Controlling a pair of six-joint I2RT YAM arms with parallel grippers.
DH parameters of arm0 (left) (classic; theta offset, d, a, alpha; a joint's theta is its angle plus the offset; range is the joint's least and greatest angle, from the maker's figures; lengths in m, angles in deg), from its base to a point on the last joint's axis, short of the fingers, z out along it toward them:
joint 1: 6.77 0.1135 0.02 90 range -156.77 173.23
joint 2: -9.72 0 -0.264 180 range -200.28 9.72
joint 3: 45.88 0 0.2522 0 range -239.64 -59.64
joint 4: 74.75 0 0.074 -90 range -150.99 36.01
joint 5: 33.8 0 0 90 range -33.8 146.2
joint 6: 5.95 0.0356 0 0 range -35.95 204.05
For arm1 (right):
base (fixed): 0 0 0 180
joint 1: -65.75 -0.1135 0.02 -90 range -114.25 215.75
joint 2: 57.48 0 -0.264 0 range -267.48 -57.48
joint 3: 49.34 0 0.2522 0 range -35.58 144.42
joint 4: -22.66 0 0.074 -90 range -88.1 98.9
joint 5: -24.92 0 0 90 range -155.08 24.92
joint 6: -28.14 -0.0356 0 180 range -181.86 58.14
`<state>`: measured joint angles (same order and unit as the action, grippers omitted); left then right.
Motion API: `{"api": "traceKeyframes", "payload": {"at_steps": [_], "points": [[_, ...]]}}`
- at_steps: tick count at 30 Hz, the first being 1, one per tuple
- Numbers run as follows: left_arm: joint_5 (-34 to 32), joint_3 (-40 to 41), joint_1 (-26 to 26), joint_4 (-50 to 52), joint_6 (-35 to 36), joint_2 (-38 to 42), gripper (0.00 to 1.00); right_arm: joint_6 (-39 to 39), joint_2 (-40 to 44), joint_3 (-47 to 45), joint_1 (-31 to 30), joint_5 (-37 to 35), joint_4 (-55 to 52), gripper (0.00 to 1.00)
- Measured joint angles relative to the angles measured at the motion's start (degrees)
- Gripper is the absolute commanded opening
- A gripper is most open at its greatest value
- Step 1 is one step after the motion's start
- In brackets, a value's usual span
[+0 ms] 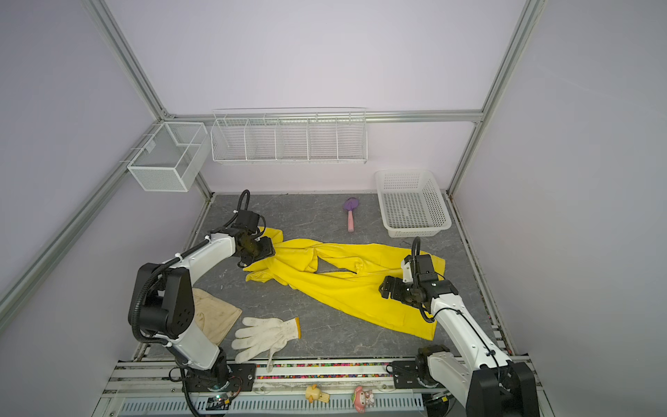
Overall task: Fold and stack the trousers
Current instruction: Flatten out the trousers at the center of the table.
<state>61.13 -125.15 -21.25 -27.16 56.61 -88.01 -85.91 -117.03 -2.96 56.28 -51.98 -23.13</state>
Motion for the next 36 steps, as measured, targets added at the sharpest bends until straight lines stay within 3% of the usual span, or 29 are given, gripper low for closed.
{"api": "traceKeyframes", "payload": {"at_steps": [5, 8, 12, 20, 23, 25, 29, 33, 36], "points": [[4.26, 0.87, 0.0, -3.74, -2.21, -2.86, 0.14, -1.57, -2.32, -0.96, 0.0, -1.44, 2.86, 0.95], [4.98, 0.31, 0.0, -3.37, -2.34, -2.75, 0.0, -3.28, -3.17, -2.23, 0.0, -3.91, 4.28, 0.95], [2.69, -5.62, -0.57, 3.61, -1.16, -1.66, 0.0, -5.77, -3.58, -4.13, 0.0, -7.5, 4.96, 0.94], [-12.66, -25.05, -5.33, 22.6, 4.76, 11.3, 0.01, -8.46, -5.22, -4.42, -0.46, -9.9, 8.5, 0.93], [-17.14, -27.12, -7.28, 27.67, 5.4, 15.17, 0.03, -8.83, -5.53, -4.24, -0.76, -9.99, 9.44, 0.93], [-19.15, -24.22, -8.55, 29.4, 4.98, 17.22, 0.04, -8.94, -5.55, -4.24, -0.81, -10.32, 9.35, 0.93], [-19.54, -10.27, -9.27, 28.55, 3.32, 19.61, 0.04, -8.9, -5.49, -3.96, -0.74, -12.98, 7.45, 0.93], [-14.1, 0.79, -11.43, 24.04, 0.37, 18.38, 0.07, -8.52, -5.35, -3.67, -0.15, -15.8, 5.27, 0.94], [-8.57, 4.92, -16.13, 18.36, -2.99, 17.4, 0.1, -8.33, -4.72, -3.67, 0.74, -17.7, 3.78, 0.95]]}}
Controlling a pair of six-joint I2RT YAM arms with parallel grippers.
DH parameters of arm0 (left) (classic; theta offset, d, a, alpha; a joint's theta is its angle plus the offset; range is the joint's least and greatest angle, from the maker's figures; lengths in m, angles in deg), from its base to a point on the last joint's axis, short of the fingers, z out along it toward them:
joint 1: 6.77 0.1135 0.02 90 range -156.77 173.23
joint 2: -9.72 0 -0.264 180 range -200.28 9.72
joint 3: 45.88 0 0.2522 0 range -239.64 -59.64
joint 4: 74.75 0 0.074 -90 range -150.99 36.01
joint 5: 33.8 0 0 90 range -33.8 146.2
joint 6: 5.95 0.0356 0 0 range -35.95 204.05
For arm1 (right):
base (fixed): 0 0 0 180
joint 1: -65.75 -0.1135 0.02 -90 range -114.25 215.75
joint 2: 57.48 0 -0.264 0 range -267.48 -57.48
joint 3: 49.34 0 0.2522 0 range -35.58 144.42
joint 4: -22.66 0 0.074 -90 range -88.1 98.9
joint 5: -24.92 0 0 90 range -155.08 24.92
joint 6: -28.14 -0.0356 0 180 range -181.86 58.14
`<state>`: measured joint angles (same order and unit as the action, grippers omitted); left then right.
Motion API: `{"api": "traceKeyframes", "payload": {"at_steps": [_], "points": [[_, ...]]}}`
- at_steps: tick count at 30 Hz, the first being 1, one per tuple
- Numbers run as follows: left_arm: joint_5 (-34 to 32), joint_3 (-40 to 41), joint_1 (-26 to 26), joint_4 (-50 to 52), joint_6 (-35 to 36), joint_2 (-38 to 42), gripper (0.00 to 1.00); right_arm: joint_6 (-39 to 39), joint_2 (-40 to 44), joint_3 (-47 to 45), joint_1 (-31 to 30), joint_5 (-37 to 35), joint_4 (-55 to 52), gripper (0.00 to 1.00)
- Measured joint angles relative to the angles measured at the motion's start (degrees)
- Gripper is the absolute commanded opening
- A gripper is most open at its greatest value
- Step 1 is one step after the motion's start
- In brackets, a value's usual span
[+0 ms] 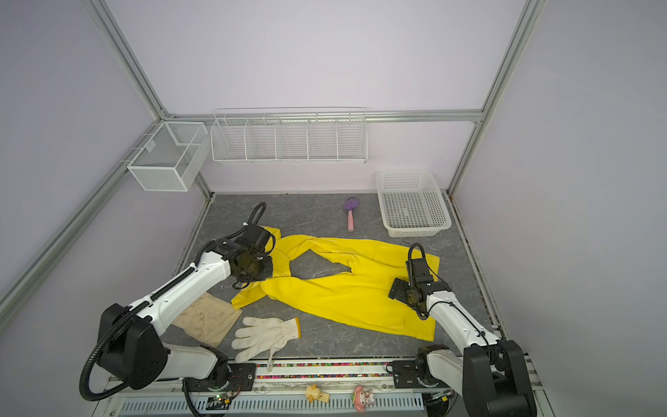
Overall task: Fold and stack the trousers
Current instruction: Flatten out the trousers at the center of the table.
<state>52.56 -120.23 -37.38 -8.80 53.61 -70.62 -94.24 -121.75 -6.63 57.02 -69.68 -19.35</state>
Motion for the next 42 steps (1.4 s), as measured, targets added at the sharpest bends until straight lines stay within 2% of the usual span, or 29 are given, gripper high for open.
{"api": "traceKeyframes", "payload": {"at_steps": [3, 7, 10, 13, 16, 21, 26, 28, 39, 42], "points": [[4.94, 0.85, -5.03, -4.94, -2.78, -3.34, 0.17, 0.09, 0.48, 0.0, 1.7, -1.2, -1.2, 0.95], [10.58, 0.92, -10.12, -8.74, -4.31, -8.39, 0.35, 0.09, 1.46, -0.04, 4.52, -1.64, -2.12, 0.95], [12.5, 0.22, -10.58, -7.21, -3.58, -8.94, 0.48, 0.07, 2.71, -0.17, 6.58, -1.55, -2.43, 0.95], [13.4, -2.6, -8.7, -4.17, -2.05, -7.1, 0.56, 0.07, 3.63, -0.35, 7.87, -1.38, -2.84, 0.95], [13.57, -4.92, -3.82, -2.34, -0.7, -2.86, 0.57, 0.28, 3.87, -0.39, 8.28, -1.03, -3.1, 0.96], [8.26, -5.2, 7.41, 0.92, 2.23, 3.13, 0.57, 0.96, 3.85, -0.39, 8.28, -0.02, -3.28, 0.95], [4.79, 1.68, 17.86, 0.83, 5.97, 2.38, 0.58, 1.77, 3.85, -0.37, 8.28, 0.98, -3.3, 0.95], [4.04, 4.35, 20.28, 0.83, 6.62, 0.85, 0.58, 2.19, 3.89, -0.33, 8.28, 1.27, -3.39, 0.95], [0.83, 13.9, 23.56, -6.58, 5.31, -4.63, 0.59, 2.82, 4.7, -0.17, 8.26, 3.15, -3.67, 0.95], [2.4, 15.04, 23.61, -9.6, 4.26, -6.16, 0.54, 2.82, 4.7, -0.13, 8.24, 3.67, -3.67, 0.95]]}}
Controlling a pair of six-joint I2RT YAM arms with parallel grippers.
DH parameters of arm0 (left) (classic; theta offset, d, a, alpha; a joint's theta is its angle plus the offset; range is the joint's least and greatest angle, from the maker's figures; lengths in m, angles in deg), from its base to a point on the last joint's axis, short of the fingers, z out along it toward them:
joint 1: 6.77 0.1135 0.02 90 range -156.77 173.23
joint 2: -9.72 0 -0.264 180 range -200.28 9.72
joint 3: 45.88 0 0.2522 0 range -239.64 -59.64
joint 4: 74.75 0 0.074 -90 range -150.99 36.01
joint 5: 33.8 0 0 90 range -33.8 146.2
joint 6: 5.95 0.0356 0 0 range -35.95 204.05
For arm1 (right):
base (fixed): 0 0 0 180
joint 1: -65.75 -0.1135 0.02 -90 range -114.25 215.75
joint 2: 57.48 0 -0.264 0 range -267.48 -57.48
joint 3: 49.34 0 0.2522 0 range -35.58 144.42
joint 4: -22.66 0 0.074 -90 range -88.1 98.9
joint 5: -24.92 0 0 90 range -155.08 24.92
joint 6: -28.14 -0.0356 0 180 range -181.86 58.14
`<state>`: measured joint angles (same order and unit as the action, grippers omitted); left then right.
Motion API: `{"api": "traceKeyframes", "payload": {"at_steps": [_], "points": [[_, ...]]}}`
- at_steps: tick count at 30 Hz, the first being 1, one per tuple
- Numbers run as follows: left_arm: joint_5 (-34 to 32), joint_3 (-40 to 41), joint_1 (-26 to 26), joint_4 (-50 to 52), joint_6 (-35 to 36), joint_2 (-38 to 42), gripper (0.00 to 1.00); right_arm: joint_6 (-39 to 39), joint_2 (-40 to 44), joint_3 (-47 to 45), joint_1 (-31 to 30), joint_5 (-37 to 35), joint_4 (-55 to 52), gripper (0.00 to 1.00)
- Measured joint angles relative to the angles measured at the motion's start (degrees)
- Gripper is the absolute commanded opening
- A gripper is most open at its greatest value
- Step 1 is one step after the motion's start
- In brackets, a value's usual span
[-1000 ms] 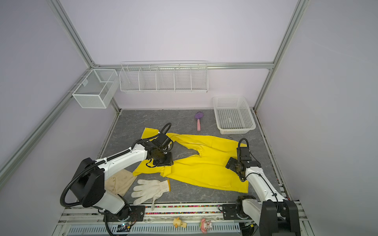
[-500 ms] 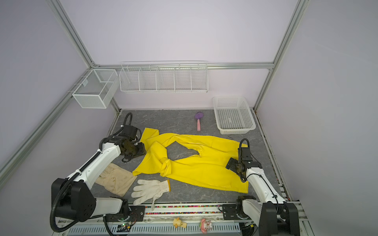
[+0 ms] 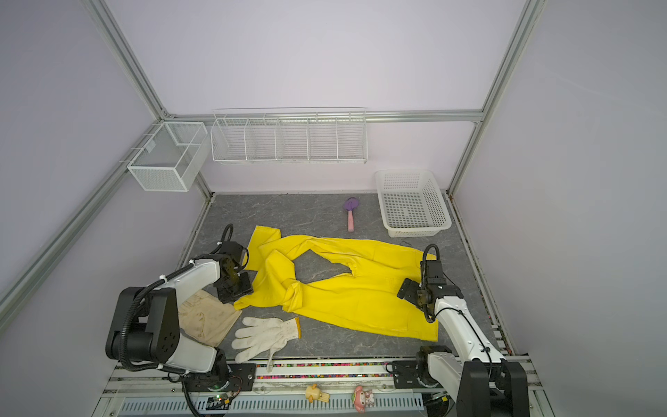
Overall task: Fold and stack the trousers
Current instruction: Flatten out the trousers at the center of the table.
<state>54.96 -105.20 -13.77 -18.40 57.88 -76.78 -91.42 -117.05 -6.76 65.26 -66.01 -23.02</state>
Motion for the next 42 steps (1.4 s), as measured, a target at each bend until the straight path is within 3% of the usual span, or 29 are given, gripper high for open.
{"api": "traceKeyframes", "payload": {"at_steps": [2, 5, 8, 14, 18, 22, 27, 36, 42], "points": [[1.11, 0.2, 0.11, -1.4, -0.68, -0.02, 0.44, 0.0, 0.0, 0.0, 0.0, 0.13, 0.0, 0.95], [2.27, 0.31, 0.11, -2.69, -1.33, -0.09, 0.13, 0.0, -0.04, 0.0, -0.02, 0.11, 0.02, 0.96], [3.15, -0.09, -0.04, -2.97, -1.25, -0.04, 0.0, 0.0, -0.39, 0.0, -0.02, 0.02, -0.02, 0.96], [-2.86, -9.88, 0.0, 5.49, 1.27, 2.99, 0.0, -0.04, -1.29, 0.0, -0.02, -0.85, -0.02, 0.96], [-12.41, -22.51, 0.28, 9.46, 5.25, 4.35, 0.0, -0.13, -2.27, 0.0, -0.02, -1.18, 0.0, 0.96], [-25.16, -30.18, 1.03, 11.82, 10.29, 3.91, 0.0, -0.35, -2.43, -0.02, -0.02, -1.2, 0.02, 0.96], [-36.06, -28.28, 3.91, 10.21, 16.04, 0.9, 0.05, -0.44, -2.43, -0.02, -0.02, -1.27, 0.02, 0.96], [-45.09, -24.3, 7.58, 2.45, 22.43, -13.27, 0.06, -0.44, -2.27, -0.02, -0.02, -2.12, -0.07, 0.96], [-48.0, -26.27, 13.25, 2.95, 21.97, -14.78, 0.11, -0.72, -1.14, 0.0, 0.07, -3.63, -0.92, 0.96]]}}
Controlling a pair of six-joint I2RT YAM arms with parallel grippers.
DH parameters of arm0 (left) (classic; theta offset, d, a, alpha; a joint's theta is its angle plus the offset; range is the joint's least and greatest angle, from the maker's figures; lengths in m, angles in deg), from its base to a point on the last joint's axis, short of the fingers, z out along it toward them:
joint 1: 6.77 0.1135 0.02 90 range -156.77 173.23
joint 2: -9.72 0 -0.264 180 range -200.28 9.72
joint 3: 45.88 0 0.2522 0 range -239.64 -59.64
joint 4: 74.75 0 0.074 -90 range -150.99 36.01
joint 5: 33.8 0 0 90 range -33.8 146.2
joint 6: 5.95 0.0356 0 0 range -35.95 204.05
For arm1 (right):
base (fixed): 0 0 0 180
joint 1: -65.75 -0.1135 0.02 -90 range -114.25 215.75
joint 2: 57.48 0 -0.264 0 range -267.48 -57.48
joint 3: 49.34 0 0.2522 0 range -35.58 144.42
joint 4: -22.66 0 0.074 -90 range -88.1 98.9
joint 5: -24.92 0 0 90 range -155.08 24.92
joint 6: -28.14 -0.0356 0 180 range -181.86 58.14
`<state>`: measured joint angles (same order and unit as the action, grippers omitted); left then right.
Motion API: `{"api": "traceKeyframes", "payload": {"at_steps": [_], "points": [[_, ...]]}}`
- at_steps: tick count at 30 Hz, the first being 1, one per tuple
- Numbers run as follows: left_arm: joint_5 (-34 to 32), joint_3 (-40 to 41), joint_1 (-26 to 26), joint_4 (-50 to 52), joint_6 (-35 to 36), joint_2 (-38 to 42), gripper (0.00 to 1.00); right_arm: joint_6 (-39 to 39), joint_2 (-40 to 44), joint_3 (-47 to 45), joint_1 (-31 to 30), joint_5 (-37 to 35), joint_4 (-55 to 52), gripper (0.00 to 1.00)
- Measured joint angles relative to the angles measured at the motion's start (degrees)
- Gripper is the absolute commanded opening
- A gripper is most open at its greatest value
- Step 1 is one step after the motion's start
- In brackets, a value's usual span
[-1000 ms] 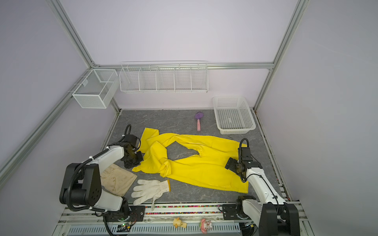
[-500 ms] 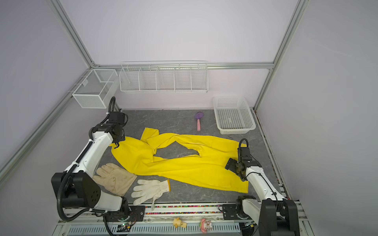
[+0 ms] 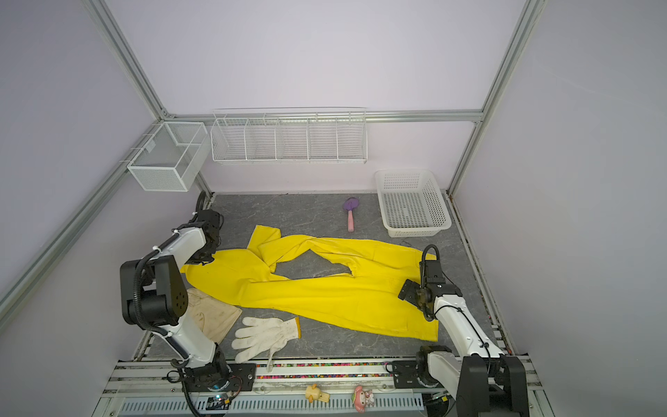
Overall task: Fold and stack the trousers
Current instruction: Flatten out the trousers at the center of the table.
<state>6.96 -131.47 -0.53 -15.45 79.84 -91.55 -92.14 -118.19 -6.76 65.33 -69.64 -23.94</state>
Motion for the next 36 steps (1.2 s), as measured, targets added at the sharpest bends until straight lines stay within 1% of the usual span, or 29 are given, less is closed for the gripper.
{"api": "traceKeyframes", "payload": {"at_steps": [2, 4, 6, 8, 11, 12, 15, 17, 19, 24, 26, 32, 36], "points": [[-0.26, -0.44, 1.36, 0.44, -0.17, 0.52, 0.16, -0.42, 0.24, 0.02, 0.24, -0.92, -0.44, 0.96], [0.5, -1.01, 1.84, 1.07, -0.57, 0.55, 0.26, -0.83, 0.11, 0.22, 0.72, -1.73, -1.01, 0.96], [2.36, -1.2, 1.75, 2.1, -0.9, 0.5, 0.4, -1.03, -0.33, 0.76, 1.01, -2.29, -1.7, 0.96], [4.2, -1.29, 1.66, 2.86, -1.57, 0.48, 0.49, -0.98, -0.48, 1.51, 1.16, -2.67, -2.29, 0.96], [8.7, -1.33, 1.57, 3.93, -1.92, 0.59, 0.56, -0.04, -0.48, 3.76, 1.44, -2.95, -3.52, 0.96], [10.69, -1.36, 1.55, 4.35, -2.03, 0.85, 0.57, 0.39, -0.48, 4.9, 1.49, -2.56, -3.76, 0.96], [18.45, -1.36, 1.2, 5.73, -2.58, 2.93, 0.64, 0.94, -0.63, 7.89, 1.49, -0.22, -4.09, 0.97], [24.11, -1.38, 0.7, 6.43, -3.3, 4.96, 0.66, 0.94, -1.16, 9.16, 1.46, 1.44, -4.15, 0.97], [29.4, -1.38, -0.31, 6.84, -4.13, 6.88, 0.66, 0.92, -2.08, 9.44, 1.46, 2.34, -4.26, 0.97], [41.99, -0.15, -5.46, 5.2, -8.04, 9.99, 0.67, 0.94, -5.51, 9.38, 1.46, 2.91, -5.27, 0.95], [45.64, 1.36, -7.3, 4.07, -9.86, 10.32, 0.67, 0.96, -6.97, 9.38, 1.49, 2.89, -5.2, 0.93], [52.48, 6.88, -13.7, 0.59, -15.3, 10.4, 0.67, 1.38, -13.31, 9.31, 2.51, 2.38, -3.19, 0.85], [55.23, 8.96, -17.11, -1.64, -18.03, 10.4, 0.67, 1.27, -15.96, 9.64, 4.74, 2.75, -1.53, 0.83]]}}
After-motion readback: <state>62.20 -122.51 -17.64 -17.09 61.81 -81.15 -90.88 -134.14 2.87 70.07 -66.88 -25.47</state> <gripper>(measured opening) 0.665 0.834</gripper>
